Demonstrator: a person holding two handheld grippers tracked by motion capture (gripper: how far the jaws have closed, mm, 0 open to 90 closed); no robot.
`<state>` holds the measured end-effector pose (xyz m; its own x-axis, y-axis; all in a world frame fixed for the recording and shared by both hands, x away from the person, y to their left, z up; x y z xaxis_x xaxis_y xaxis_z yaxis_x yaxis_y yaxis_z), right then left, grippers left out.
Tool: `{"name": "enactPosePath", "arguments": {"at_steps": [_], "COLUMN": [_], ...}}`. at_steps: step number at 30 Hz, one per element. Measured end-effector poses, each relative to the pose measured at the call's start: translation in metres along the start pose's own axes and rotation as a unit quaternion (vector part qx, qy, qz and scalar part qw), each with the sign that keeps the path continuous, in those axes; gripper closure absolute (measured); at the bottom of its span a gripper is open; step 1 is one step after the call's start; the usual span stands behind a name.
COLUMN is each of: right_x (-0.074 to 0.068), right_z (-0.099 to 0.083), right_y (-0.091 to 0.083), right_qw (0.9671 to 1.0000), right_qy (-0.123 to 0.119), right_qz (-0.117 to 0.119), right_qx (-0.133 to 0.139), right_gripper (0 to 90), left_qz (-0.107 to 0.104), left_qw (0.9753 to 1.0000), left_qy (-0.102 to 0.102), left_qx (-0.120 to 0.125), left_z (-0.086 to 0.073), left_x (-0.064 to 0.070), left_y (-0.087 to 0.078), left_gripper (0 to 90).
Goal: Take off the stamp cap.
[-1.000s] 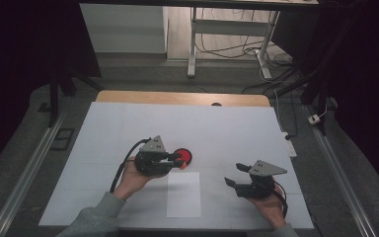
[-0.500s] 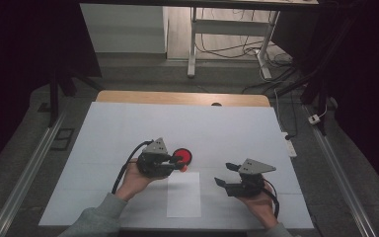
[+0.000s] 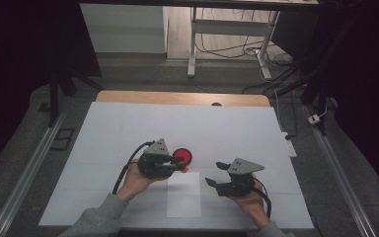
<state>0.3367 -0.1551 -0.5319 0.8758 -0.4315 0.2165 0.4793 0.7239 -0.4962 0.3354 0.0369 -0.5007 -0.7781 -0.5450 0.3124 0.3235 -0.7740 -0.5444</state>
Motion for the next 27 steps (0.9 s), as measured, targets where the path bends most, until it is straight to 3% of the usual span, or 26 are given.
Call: {"name": "enactPosePath", "arguments": {"at_steps": [12, 27], "right_x": [-0.007, -0.02], "right_z": [0.012, 0.028], "right_y": [0.01, 0.029], "right_qw": [0.9999, 0.999], "right_qy": [-0.015, -0.041], "right_qz": [0.0, 0.018], "right_qx": [0.003, 0.002], "right_gripper": [31.0, 32.6], "left_qz": [-0.003, -0.007], "left_qw": [1.0, 1.0], "left_qy": [0.001, -0.001], "left_qx": [0.002, 0.001], "left_z": [0.001, 0.001], "left_x": [0.001, 0.002], "left_y": [0.0, 0.002], "left_gripper": [72.2, 72.2]}}
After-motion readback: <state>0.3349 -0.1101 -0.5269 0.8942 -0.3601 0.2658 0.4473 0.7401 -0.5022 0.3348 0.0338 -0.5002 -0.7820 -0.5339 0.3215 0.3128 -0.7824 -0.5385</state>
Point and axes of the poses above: each handheld gripper's, and its own axes: y roughly forward along the jaws, z roughly out of its top, x roughly to its right, the point moved 7 cm from there along y, roughly forward along the jaws, and after that the axes turned 12 degrees about -y, right-handed, at the moved point
